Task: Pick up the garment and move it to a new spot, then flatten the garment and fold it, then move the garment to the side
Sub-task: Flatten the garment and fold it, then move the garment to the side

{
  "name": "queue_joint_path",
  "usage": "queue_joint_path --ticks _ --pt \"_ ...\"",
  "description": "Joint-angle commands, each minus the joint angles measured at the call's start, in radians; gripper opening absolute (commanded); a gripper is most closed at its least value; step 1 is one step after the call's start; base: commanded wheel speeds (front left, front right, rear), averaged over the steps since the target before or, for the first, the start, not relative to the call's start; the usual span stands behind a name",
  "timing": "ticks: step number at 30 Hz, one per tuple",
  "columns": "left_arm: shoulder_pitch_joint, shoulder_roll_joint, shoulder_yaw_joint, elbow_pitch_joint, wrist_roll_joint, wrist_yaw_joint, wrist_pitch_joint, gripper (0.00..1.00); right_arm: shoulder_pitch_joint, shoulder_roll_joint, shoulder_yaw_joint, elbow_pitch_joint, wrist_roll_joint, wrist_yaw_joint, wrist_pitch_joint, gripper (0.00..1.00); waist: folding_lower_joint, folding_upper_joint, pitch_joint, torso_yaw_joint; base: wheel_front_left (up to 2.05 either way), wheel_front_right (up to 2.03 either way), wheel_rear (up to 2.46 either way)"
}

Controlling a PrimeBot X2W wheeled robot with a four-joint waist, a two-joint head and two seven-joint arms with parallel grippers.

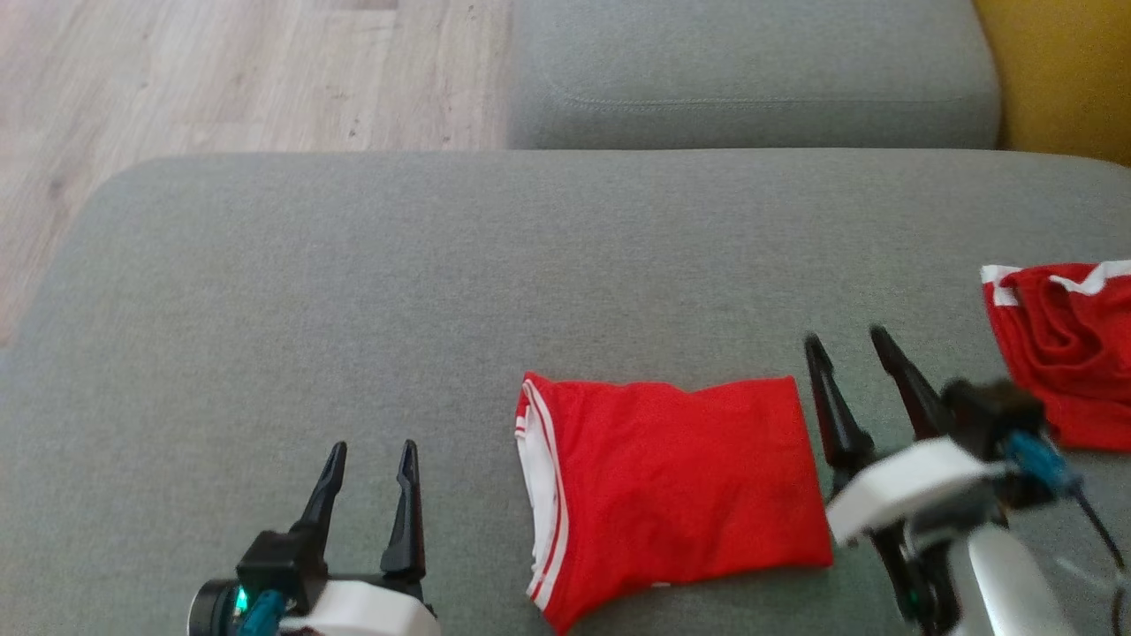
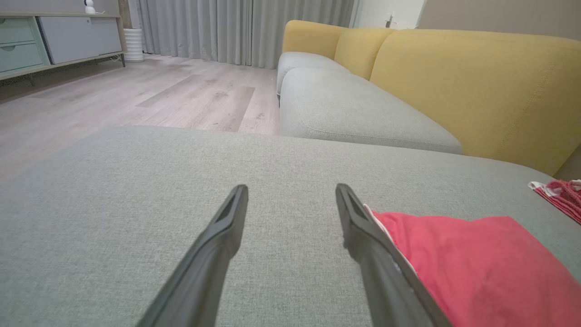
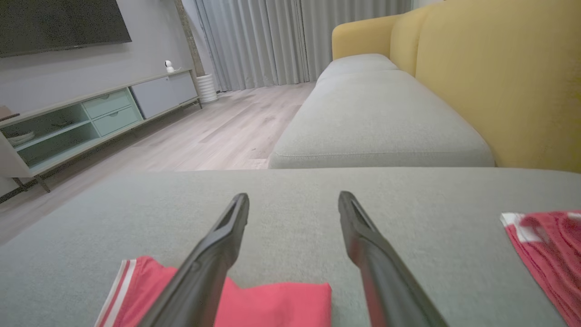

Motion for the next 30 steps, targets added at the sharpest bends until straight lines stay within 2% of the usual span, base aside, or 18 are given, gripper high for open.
queue_joint_path --ticks 1,7,12,18,30 --pt "-0.044 0.009 0.032 -0.021 0.006 -0.001 -0.015 1.0 -0.014 0.004 0.012 -0.043 -0.002 0.008 -0.014 1.0 0.0 0.0 -0.006 -0.006 0.0 0.0 0.0" --pt "0.002 0.0 0.056 0.017 -0.006 -0.01 -0.033 1.0 0.13 0.004 -0.064 -0.069 0.023 0.008 -0.065 1.0 0.0 0.0 -0.032 -0.018 0.0 0.0 0.0" --pt "0.032 0.003 0.085 0.028 -0.01 -0.013 -0.04 1.0 0.184 0.004 -0.081 -0.071 0.056 0.008 -0.091 1.0 0.0 0.0 -0.043 -0.018 0.0 0.0 0.0" --pt "0.045 0.005 0.101 0.029 -0.006 -0.019 -0.042 1.0 0.193 0.004 -0.085 -0.073 0.011 0.008 -0.099 1.0 0.0 0.0 -0.044 -0.016 0.0 0.0 0.0" --pt "0.04 0.004 0.096 0.037 -0.003 -0.026 -0.043 1.0 0.186 0.004 -0.078 -0.073 0.003 0.008 -0.093 1.0 0.0 0.0 -0.044 -0.009 0.0 0.0 0.0"
